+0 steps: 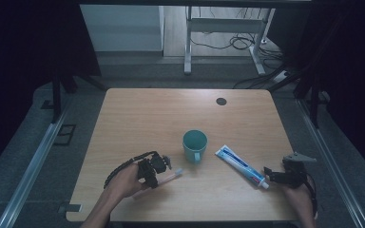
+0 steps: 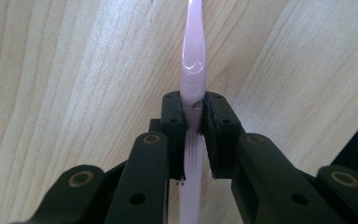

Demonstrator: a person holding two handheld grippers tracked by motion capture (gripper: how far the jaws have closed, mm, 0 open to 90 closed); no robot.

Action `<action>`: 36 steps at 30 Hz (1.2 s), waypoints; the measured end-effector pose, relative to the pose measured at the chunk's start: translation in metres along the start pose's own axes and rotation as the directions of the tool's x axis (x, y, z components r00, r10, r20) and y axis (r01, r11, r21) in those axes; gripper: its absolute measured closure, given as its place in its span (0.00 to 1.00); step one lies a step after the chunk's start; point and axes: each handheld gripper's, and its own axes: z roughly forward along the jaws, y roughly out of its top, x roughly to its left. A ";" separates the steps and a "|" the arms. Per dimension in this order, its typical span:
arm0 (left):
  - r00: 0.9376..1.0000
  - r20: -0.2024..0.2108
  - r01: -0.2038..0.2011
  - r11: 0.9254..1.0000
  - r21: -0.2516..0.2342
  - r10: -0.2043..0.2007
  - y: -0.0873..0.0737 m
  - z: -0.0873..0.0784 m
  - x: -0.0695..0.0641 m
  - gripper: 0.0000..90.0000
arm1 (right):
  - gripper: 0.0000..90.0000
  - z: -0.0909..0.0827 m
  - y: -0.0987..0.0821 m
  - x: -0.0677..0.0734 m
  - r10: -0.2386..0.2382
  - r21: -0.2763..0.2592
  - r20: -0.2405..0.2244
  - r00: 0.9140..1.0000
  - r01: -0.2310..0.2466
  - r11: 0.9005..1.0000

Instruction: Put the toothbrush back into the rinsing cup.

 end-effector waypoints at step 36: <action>1.000 -0.001 0.007 0.966 -0.258 -0.007 -0.018 -0.043 0.007 0.88 | 0.11 0.000 0.000 0.000 0.000 0.000 0.000 1.000 0.000 1.000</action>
